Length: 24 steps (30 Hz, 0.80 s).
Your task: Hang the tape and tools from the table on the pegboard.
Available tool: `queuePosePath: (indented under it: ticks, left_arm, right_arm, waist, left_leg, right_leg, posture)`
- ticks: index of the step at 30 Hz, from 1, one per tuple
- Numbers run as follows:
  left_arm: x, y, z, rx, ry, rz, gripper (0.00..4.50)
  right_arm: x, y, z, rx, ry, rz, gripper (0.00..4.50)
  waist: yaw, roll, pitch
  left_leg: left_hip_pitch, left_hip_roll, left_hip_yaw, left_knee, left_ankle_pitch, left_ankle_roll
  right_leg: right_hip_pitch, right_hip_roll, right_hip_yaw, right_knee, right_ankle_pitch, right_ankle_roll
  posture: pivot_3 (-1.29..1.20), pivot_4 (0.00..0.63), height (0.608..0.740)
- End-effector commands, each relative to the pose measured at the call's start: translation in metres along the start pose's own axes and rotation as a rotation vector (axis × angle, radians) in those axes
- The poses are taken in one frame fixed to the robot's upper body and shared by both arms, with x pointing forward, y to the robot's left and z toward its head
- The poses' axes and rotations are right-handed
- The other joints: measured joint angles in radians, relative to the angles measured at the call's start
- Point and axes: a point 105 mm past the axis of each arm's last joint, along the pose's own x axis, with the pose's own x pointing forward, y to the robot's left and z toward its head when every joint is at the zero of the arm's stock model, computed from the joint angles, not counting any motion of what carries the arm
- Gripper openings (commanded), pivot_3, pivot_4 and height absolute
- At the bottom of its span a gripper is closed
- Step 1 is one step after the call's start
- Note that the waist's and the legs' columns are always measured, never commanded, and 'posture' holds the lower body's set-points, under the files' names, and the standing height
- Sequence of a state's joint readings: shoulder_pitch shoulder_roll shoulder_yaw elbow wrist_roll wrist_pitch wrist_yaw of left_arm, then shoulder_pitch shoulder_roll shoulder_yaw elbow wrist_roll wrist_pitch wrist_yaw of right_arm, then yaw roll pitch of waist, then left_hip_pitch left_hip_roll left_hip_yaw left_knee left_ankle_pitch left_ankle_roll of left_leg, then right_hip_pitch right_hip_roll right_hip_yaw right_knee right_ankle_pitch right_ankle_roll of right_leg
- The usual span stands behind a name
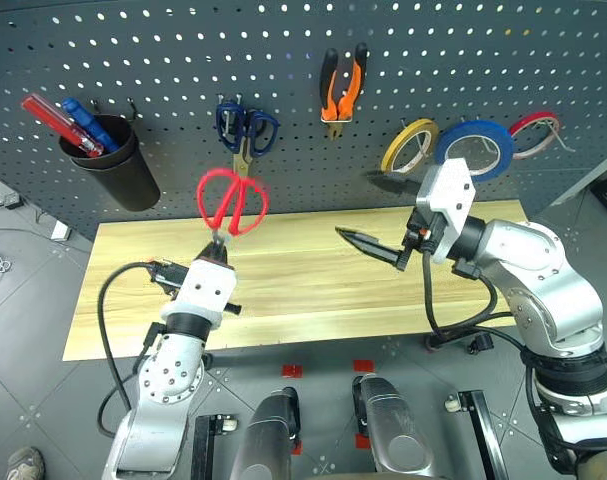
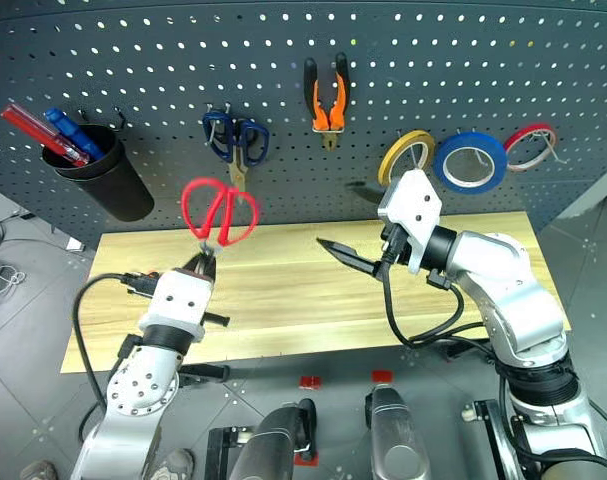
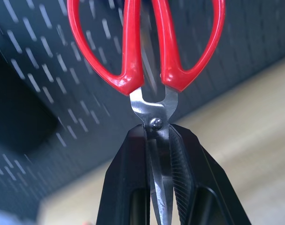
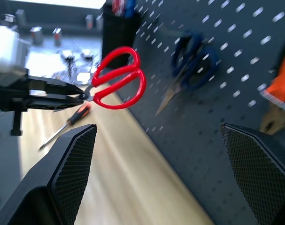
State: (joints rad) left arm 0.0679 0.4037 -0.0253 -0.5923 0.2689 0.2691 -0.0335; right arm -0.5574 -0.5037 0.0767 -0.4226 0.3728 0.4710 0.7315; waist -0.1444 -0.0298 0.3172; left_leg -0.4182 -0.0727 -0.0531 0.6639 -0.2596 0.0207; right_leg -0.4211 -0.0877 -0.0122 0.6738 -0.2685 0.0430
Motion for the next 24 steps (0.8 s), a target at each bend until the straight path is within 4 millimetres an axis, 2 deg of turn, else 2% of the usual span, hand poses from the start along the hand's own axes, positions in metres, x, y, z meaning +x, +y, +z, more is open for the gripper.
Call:
queuePosePath:
  ticks: [1,3,6,12,16,19,24]
  left_arm:
    - [0.008,0.014,0.029,0.066,-0.146,0.036,0.31]
    - [0.015,0.019,0.034,0.084,-0.178,0.045,0.31]
    - [0.026,0.022,0.032,0.096,-0.182,0.052,0.31]
    - [0.044,0.017,0.023,0.086,-0.169,0.037,0.31]
    - [0.058,0.011,0.024,0.069,-0.191,0.022,0.31]
    - [0.064,0.007,0.024,0.059,-0.193,0.012,0.31]
    - [0.066,0.002,0.011,0.008,-0.132,-0.001,0.31]
  right_arm:
    - [0.001,-0.01,0.015,-0.059,-0.057,-0.04,4.5]
    - [0.003,-0.011,0.015,-0.061,-0.061,-0.046,4.5]
    - [0.005,-0.012,0.015,-0.064,-0.063,-0.048,4.5]
    - [0.011,-0.012,0.019,-0.069,-0.084,-0.03,4.5]
    - [0.017,-0.012,0.026,-0.073,-0.113,-0.02,4.5]
    - [0.021,-0.01,0.032,-0.075,-0.138,-0.007,4.5]
    - [0.023,-0.005,0.035,-0.073,-0.152,0.026,4.5]
  waist:
    - [0.0,0.0,0.0]
    - [0.0,0.0,0.0]
    - [0.0,0.0,0.0]
    - [-0.007,0.0,0.0]
    - [-0.007,0.0,0.0]
    - [-0.009,0.0,0.0]
    - [-0.019,0.0,0.0]
  left_leg:
    - [0.0,0.0,0.0,0.0,0.0,0.0]
    - [0.0,0.0,0.0,0.0,0.0,0.0]
    - [0.0,0.0,0.0,0.0,0.0,0.0]
    - [0.0,0.0,0.0,0.0,0.0,0.0]
    - [0.0,0.0,0.0,0.001,0.0,0.0]
    - [0.0,0.0,0.0,0.001,0.0,0.0]
    - [0.0,0.0,0.0,0.001,0.0,0.0]
  right_leg:
    - [0.0,0.0,0.0,0.0,0.0,0.0]
    - [0.0,0.0,0.0,0.0,0.0,0.0]
    - [0.0,0.0,0.0,0.0,0.0,0.0]
    - [0.0,0.0,-0.001,0.001,0.0,0.0]
    - [0.0,0.0,0.0,0.001,0.0,0.0]
    - [0.0,0.0,-0.001,0.001,0.0,0.0]
    - [-0.001,0.0,0.0,0.001,0.0,0.0]
  posture:
    - [-0.35,0.334,0.74]
    - [-0.35,0.333,0.74]
    - [-0.35,0.332,0.74]
    - [-0.36,0.331,0.74]
    - [-0.36,0.331,0.74]
    - [-0.36,0.331,0.74]
    - [-0.36,0.331,0.74]
